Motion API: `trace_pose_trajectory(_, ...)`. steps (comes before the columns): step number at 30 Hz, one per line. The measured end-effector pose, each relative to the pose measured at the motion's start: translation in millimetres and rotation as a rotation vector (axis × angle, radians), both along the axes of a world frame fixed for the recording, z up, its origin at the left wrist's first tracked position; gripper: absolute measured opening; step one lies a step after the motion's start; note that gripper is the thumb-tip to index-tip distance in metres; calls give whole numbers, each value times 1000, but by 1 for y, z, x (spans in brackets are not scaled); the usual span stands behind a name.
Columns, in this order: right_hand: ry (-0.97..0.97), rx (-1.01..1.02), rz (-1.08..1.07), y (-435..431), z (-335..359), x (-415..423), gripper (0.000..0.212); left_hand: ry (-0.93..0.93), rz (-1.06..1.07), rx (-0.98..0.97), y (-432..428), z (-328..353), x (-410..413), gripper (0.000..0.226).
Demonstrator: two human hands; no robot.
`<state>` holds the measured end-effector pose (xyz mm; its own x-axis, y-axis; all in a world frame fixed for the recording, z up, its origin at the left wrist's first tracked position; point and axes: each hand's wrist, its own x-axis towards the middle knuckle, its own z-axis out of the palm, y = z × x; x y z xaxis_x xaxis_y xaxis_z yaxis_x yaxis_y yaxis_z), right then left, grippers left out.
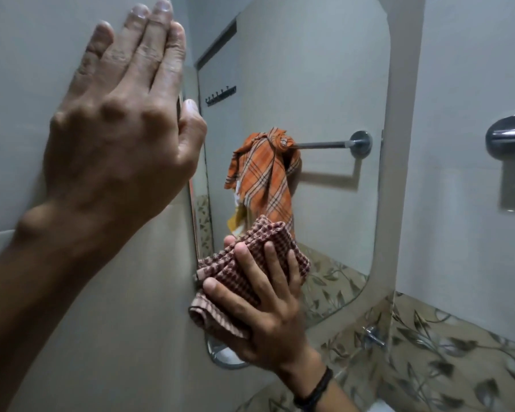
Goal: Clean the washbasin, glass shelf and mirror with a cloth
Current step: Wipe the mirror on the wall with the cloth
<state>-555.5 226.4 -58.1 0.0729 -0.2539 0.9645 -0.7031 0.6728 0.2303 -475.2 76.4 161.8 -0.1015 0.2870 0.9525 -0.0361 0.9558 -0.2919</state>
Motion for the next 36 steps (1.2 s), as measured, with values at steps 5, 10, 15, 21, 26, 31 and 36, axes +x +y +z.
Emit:
trace_pose_trajectory(5, -31, -56, -10, 47, 20, -41, 54, -6, -13, 18, 1, -2, 2, 62)
trace_pose_trajectory(10, -386, -688, 62, 96, 21, -92, 61, -46, 4, 61, 4, -4, 4, 60)
trace_pose_trajectory(15, -585, -1043, 105, 95, -1, -100, 73, -41, 11, 30, 2, -5, 6, 64)
trace_pose_trajectory(21, -579, -1004, 125, 48, -9, -57, 73, -56, -5, -17, -1, -16, 5, 66)
trace_pose_trajectory(26, -354, -481, 64, -16, -18, 12, 54, -68, -6, -25, -2, -16, 5, 63)
trace_pose_trajectory(31, -167, -114, -6, -36, -68, 28, 64, -71, 9, -45, -7, -30, 8, 60)
trace_pose_trajectory(36, -25, 19, 1, 0, -75, -3, 62, -61, 32, -82, -9, -35, 9, 60)
